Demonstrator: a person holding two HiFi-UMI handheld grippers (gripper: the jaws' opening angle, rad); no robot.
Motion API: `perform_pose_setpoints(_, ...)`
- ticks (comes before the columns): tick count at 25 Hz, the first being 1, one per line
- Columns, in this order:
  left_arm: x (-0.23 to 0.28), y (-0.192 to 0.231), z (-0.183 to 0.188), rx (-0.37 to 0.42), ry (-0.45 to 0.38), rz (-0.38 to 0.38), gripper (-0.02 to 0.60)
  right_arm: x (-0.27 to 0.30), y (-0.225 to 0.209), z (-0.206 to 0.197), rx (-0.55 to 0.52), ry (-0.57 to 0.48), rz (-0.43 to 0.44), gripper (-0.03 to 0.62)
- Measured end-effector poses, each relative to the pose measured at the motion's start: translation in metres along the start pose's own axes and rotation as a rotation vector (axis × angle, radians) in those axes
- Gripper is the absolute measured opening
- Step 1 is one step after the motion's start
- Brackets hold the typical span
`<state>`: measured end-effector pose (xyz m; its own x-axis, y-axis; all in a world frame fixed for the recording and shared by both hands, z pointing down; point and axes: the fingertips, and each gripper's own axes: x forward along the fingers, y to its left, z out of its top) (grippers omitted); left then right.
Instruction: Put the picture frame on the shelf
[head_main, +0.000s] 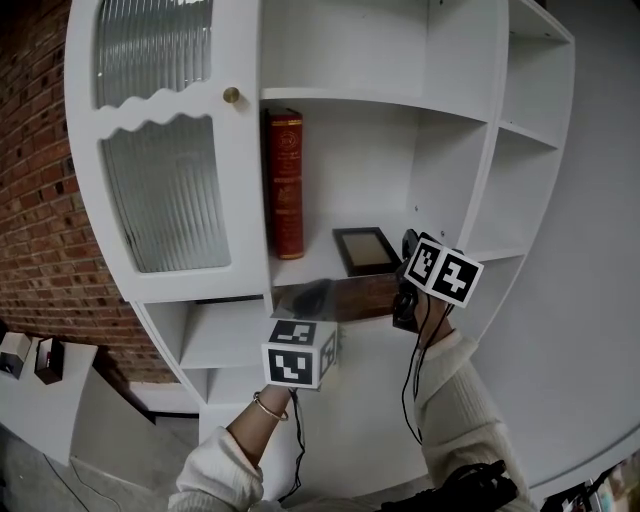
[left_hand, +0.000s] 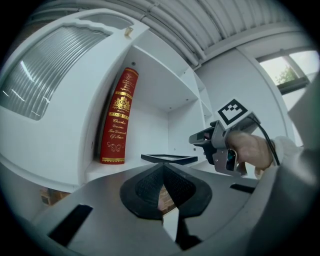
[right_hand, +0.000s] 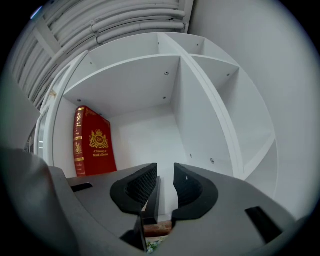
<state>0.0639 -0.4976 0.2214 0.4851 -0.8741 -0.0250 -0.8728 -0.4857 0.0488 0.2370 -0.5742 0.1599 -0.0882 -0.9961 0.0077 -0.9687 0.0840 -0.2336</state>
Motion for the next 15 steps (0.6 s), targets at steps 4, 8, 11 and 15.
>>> perform_pose_setpoints(4, -0.007, -0.007, -0.002, 0.001, 0.005, -0.025, 0.006, -0.014, -0.003, -0.003, 0.003, -0.002, -0.018, 0.083)
perform_pose_setpoints(8, -0.015, -0.013, -0.007, -0.005, 0.011, -0.045, 0.006, -0.031, -0.005, -0.012, 0.013, 0.007, -0.030, 0.083)
perform_pose_setpoints(11, -0.023, -0.016, -0.016, -0.010, 0.024, -0.058, 0.006, -0.043, -0.003, -0.023, 0.017, 0.015, -0.035, 0.083)
perform_pose_setpoints(15, -0.036, -0.019, -0.027, -0.015, 0.036, -0.081, 0.006, -0.061, 0.000, -0.039, 0.039, 0.020, -0.035, 0.083)
